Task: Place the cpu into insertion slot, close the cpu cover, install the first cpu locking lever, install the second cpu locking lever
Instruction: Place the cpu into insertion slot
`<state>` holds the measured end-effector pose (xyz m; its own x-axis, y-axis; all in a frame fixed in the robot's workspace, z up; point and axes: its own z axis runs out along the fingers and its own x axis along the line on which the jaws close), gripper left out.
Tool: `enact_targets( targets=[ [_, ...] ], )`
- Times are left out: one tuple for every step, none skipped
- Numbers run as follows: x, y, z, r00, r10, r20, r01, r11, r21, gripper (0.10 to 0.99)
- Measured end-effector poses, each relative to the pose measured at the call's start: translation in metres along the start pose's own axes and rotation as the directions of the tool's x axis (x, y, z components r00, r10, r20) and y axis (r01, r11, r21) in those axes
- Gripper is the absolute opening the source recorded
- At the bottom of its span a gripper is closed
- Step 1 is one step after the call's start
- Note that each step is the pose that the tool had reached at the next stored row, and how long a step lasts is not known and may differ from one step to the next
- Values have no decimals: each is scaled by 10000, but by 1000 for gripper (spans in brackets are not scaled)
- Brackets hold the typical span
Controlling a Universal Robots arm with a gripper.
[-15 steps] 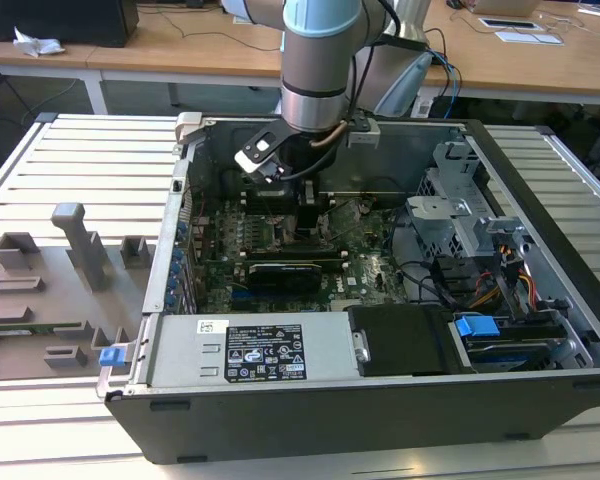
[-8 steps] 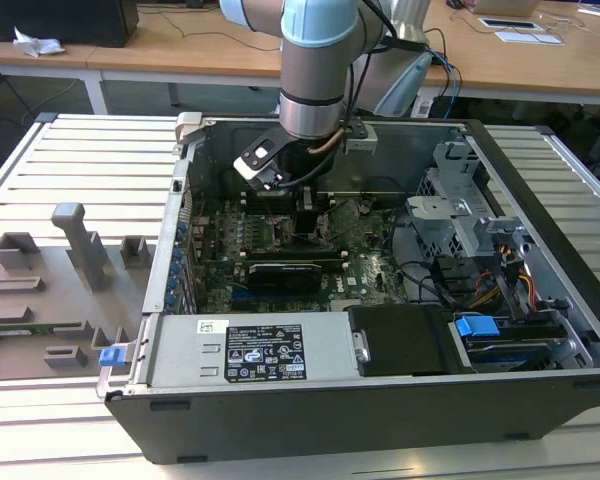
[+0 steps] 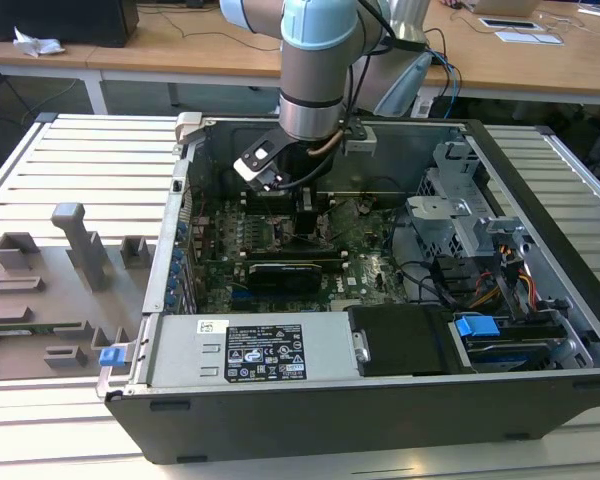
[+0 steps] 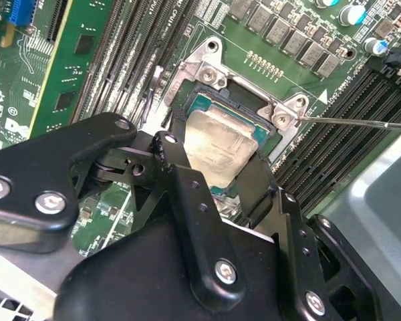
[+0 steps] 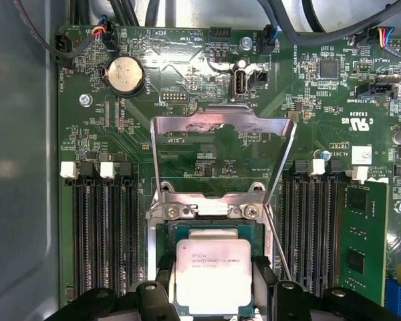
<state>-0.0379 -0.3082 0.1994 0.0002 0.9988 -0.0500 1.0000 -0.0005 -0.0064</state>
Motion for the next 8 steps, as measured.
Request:
enact_targets(
  targets=[
    [3,0,1,10000,0,-9,0,10000,0,541],
    [3,0,1,10000,0,-10,0,10000,0,541],
    [3,0,1,10000,0,-10,0,10000,0,541],
    [3,0,1,10000,0,-10,0,10000,0,541],
    [4,1,3,10000,0,-14,0,10000,-4,541],
    [4,1,2,10000,0,-13,0,10000,-2,557],
    [3,0,2,10000,-1,-10,1,10000,0,620],
    [3,0,1,10000,-1,-10,1,10000,1,620]
  ],
)
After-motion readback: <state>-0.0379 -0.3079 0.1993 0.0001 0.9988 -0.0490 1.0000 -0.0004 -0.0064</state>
